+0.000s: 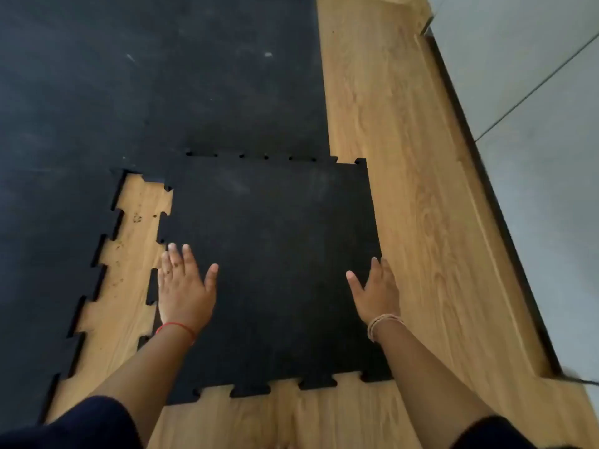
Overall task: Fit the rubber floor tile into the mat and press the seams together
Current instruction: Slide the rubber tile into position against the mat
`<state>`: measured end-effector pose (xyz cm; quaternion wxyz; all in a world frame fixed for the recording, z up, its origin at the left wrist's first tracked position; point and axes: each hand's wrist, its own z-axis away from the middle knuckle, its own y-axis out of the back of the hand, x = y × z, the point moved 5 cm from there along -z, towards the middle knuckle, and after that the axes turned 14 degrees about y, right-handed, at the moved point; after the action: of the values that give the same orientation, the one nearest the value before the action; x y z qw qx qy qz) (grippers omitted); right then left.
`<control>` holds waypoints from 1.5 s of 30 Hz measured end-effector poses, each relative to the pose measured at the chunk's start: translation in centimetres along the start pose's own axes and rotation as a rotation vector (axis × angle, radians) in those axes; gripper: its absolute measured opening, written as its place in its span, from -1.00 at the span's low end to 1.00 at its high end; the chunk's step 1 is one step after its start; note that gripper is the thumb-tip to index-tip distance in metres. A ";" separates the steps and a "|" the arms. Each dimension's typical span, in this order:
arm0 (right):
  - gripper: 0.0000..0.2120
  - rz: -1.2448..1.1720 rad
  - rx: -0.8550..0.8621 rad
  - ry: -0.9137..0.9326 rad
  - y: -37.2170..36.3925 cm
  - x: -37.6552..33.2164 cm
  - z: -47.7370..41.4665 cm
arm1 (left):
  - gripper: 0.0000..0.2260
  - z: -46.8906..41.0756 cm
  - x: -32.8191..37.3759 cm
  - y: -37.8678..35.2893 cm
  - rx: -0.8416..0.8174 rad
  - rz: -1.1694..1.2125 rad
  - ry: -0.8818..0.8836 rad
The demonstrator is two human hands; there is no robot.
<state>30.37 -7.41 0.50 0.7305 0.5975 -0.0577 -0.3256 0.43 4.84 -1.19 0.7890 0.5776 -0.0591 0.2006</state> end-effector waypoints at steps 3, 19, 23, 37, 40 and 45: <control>-0.31 0.013 0.129 -0.141 -2.8 2.1 -1.3 | -0.37 -1.4 -2.1 -2.8 0.102 0.072 0.207; -0.32 -0.806 0.268 -0.548 -4.2 7.5 -5.4 | -0.41 -6.0 -5.7 -1.5 0.045 0.187 0.581; -0.22 -1.051 0.259 -0.648 -4.0 7.4 -4.9 | -0.58 -7.8 -7.2 -0.3 -0.143 0.359 0.609; -0.31 -1.134 0.003 -0.574 -9.5 2.0 0.3 | -0.68 -4.3 -17.1 5.6 0.230 0.535 0.637; -0.30 -1.113 0.014 -0.637 -10.2 1.2 0.6 | -0.69 -4.5 -18.0 6.4 0.295 0.556 0.592; -0.31 -1.185 0.112 -0.663 -10.4 0.1 0.6 | -0.73 -4.7 -18.2 7.7 0.428 0.577 0.481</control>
<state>25.93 -8.68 -8.84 0.3406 0.4339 0.0416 -0.8331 -19.74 6.61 -1.82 0.5541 0.6249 0.0103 0.5499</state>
